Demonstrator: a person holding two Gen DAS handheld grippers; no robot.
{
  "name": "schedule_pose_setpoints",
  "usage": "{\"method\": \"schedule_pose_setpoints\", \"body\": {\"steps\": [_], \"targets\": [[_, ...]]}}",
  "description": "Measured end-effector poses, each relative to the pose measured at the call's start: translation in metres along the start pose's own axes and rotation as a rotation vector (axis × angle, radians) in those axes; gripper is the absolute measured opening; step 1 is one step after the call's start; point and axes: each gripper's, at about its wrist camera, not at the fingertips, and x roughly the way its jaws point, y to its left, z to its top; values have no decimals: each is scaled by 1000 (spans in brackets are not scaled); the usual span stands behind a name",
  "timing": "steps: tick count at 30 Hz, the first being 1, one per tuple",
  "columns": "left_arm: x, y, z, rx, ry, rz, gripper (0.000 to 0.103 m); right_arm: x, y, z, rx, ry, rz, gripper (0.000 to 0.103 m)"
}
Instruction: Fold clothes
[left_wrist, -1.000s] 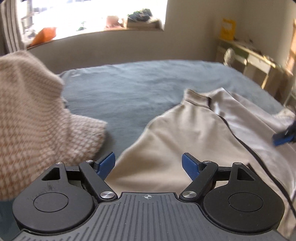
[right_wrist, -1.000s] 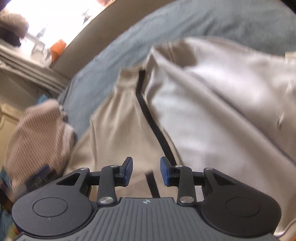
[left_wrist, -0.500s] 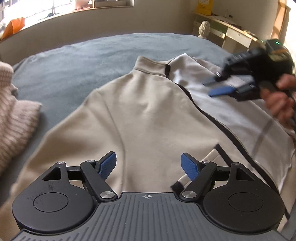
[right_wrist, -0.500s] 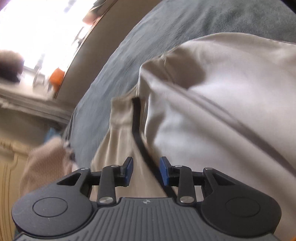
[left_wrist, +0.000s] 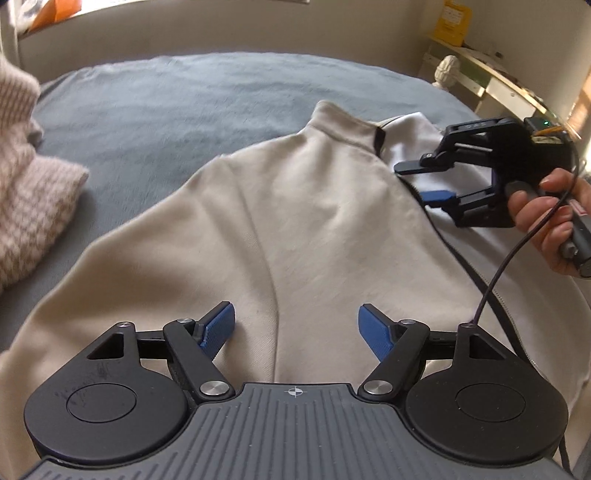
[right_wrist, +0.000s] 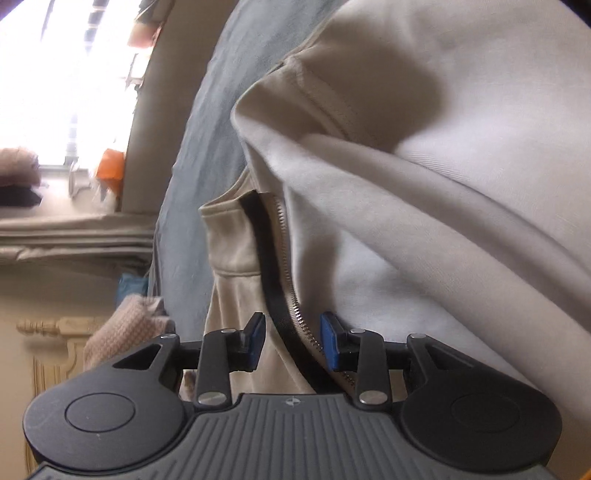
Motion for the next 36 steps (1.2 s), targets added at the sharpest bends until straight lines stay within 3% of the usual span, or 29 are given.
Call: {"method": "schedule_pose_setpoints", "body": {"steps": [3,4,6,8,9,15,17,25,27,30,33,36], "targets": [[0,1,-3,8,-2,0,74,-4,12,-4,-108,-36,7,11],[0,1,-3,12,-4,0,74,-5,16,-6,-144,-48,10,10],[2,0,-4,12,-7,0,75,-4,31,-13,-319,-103,-50,9],[3,0,-5,2,-9,2,75,6,41,-21,-510,-135,-202,9],[4,0,-6,1,-11,3,75,9,41,-20,-516,-142,-233,10],[6,-2,-11,29,-26,7,77,-32,34,-6,-438,-278,-138,11],[6,-3,-12,30,-28,6,78,-29,36,-5,-501,-251,-195,11],[7,-1,-11,11,-30,-2,79,-15,41,-16,-574,-224,-231,11],[6,-1,-11,9,-30,-5,79,-1,45,-18,-707,-206,-385,7],[6,1,-10,-1,-27,-10,79,2,48,-34,-899,-227,-502,5],[7,3,-9,-7,-27,-16,79,-5,46,-33,-949,-223,-536,0],[8,3,-10,-1,-28,-17,80,-12,48,-35,-936,-234,-517,0]]}}
